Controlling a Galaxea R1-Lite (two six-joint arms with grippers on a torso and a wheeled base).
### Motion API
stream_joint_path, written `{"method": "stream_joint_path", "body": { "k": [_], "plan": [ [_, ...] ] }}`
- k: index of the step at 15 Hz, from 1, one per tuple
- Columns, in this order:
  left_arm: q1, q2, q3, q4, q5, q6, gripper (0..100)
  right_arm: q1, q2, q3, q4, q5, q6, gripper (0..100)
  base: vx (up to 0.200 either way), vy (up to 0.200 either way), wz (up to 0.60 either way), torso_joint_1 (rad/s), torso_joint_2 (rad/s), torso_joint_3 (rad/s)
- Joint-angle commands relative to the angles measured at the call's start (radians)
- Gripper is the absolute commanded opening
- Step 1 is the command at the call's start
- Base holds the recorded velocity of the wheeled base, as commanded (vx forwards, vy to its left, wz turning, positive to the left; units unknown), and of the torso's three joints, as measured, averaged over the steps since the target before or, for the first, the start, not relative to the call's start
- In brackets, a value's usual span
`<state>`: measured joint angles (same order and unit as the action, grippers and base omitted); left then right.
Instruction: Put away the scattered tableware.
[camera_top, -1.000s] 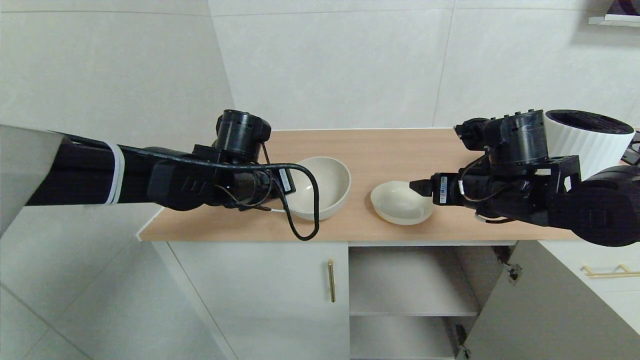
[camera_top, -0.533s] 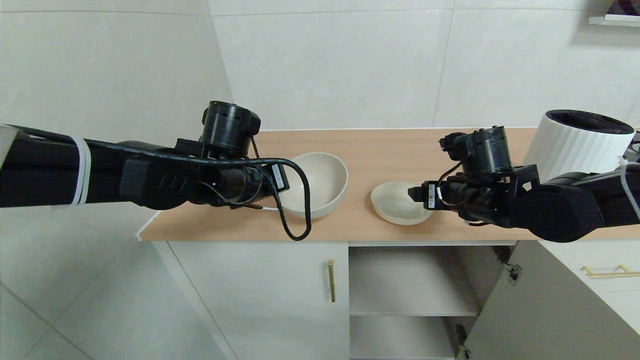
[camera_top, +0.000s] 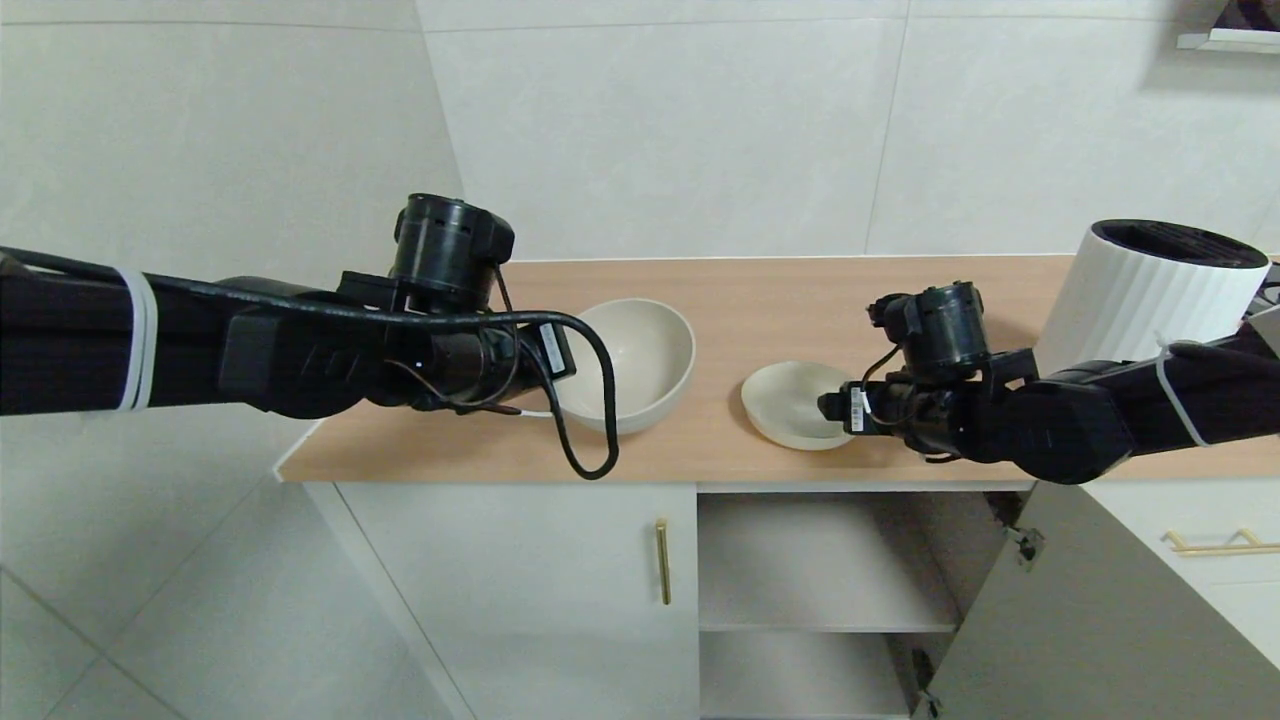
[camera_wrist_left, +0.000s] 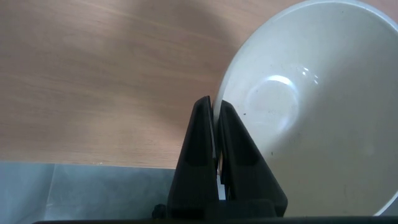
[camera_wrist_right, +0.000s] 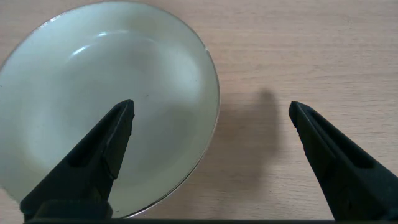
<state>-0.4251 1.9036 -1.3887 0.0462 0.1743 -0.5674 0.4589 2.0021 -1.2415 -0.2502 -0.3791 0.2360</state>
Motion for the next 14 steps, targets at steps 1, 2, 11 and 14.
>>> {"method": "stream_joint_path", "body": {
  "k": [1, 2, 11, 14],
  "plan": [
    [0.0, -0.006, 0.0, 0.0, -0.001, -0.002, 0, 0.0, 0.007, -0.001, 0.0, 0.0, 0.0, 100, 0.0, 0.0, 0.0, 0.0, 0.0, 0.0],
    [0.0, -0.006, 0.0, 0.0, 0.001, 0.0, 0, 0.0, 0.007, -0.001, 0.0, 0.0, 0.0, 100, 0.0, 0.0, 0.0, 0.0, 0.0, 0.0],
    [0.0, -0.02, 0.013, 0.0, -0.001, 0.0, 0, 0.003, 0.001, 0.0, 0.003, 0.002, 0.002, 0, 0.0, 0.0, 0.0, 0.0, 0.0, 0.0],
    [-0.001, -0.061, 0.054, -0.002, -0.002, 0.044, 0, 0.009, -0.042, 0.01, 0.045, 0.003, 0.019, 0, 0.0, 0.0, 0.0, 0.0, 0.0, 0.0]
  ]
}}
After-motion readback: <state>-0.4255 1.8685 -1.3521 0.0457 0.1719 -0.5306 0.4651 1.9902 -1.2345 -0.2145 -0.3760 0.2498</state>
